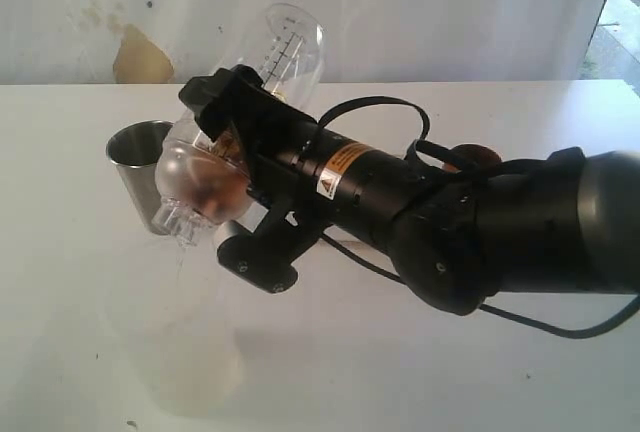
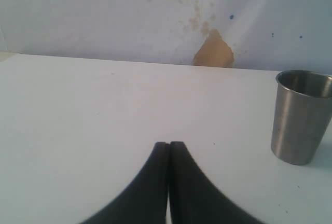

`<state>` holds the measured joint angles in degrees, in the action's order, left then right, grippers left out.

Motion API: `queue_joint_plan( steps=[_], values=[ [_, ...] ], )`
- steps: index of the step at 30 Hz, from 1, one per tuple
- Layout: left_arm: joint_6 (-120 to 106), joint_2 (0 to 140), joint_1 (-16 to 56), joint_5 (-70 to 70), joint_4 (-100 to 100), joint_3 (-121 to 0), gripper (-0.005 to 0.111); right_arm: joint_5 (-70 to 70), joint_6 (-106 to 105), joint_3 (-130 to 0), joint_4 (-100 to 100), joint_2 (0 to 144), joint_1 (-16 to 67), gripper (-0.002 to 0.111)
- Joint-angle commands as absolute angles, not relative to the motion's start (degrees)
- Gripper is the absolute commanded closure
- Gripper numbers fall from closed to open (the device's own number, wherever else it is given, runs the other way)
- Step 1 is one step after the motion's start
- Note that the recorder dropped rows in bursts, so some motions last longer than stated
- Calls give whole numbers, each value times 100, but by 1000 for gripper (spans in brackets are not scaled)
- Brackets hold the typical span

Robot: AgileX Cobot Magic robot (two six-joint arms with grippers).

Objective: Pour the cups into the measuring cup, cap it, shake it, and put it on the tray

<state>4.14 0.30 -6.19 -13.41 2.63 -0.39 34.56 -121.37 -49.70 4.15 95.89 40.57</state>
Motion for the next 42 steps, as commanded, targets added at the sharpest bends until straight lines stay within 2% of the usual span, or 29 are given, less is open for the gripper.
queue_joint_plan(
  steps=[1, 13, 42],
  values=[
    [398, 0, -617, -1340, 235, 0, 106, 3619, -12250, -5142, 402, 9554, 4048, 108],
    [398, 0, -617, -1340, 235, 0, 106, 3041, -12250, -5421, 402, 9554, 4048, 108],
    [398, 0, -617, -1340, 235, 0, 106, 3648, -12250, -5419, -241, 9554, 4048, 108]
  ],
)
